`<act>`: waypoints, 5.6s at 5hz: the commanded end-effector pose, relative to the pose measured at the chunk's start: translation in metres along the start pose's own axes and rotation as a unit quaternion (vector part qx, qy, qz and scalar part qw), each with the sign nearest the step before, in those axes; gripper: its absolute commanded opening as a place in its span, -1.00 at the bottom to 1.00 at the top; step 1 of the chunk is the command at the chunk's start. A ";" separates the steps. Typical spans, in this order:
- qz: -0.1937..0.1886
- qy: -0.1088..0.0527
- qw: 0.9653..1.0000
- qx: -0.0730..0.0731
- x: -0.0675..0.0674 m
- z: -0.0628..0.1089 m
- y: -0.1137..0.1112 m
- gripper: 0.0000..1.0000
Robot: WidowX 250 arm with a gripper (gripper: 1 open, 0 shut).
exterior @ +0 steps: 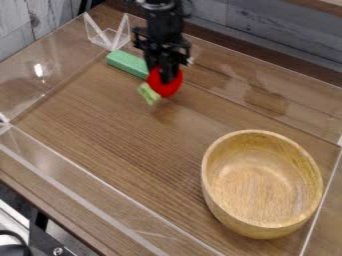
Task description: Move the red object to the right side of the table
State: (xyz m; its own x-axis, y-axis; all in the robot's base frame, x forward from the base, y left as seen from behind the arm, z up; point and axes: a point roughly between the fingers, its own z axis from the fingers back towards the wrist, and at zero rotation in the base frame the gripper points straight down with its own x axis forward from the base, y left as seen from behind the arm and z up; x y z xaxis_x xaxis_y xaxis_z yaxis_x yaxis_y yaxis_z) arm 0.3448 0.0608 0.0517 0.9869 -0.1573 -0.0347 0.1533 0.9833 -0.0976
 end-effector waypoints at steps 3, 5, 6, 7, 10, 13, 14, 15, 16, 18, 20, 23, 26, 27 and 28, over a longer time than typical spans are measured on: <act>-0.030 -0.021 0.999 0.010 0.020 -0.002 -0.043 -1.00; -0.029 -0.025 0.999 0.005 0.019 -0.001 -0.043 -1.00; -0.029 -0.027 0.999 0.003 0.019 -0.001 -0.044 -1.00; -0.028 -0.028 0.999 0.001 0.019 -0.001 -0.044 -1.00; -0.026 -0.035 0.999 -0.004 0.018 0.002 -0.044 -1.00; -0.023 -0.043 0.999 -0.010 0.016 0.007 -0.044 -1.00; -0.022 -0.049 0.998 -0.014 0.024 0.008 -0.048 -1.00; -0.021 -0.054 0.998 -0.017 0.031 0.009 -0.052 -1.00; -0.020 -0.054 0.998 -0.017 0.040 0.003 -0.056 -1.00; -0.021 -0.047 0.999 -0.015 0.042 -0.014 -0.061 -1.00; -0.022 -0.042 0.999 -0.014 0.036 -0.030 -0.065 -1.00; -0.022 -0.034 0.999 -0.013 0.037 -0.042 -0.073 -1.00; -0.022 -0.027 0.999 -0.012 0.036 -0.048 -0.081 -1.00; -0.023 -0.025 0.999 -0.011 0.035 -0.050 -0.084 -1.00; -0.024 -0.022 0.999 -0.011 0.034 -0.051 -0.087 -1.00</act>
State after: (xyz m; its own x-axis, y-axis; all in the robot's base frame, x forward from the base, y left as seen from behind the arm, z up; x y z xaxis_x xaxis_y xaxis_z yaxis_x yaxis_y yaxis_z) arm 0.3682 -0.0142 0.0198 0.9865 -0.1599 0.0351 0.1630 0.9797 -0.1170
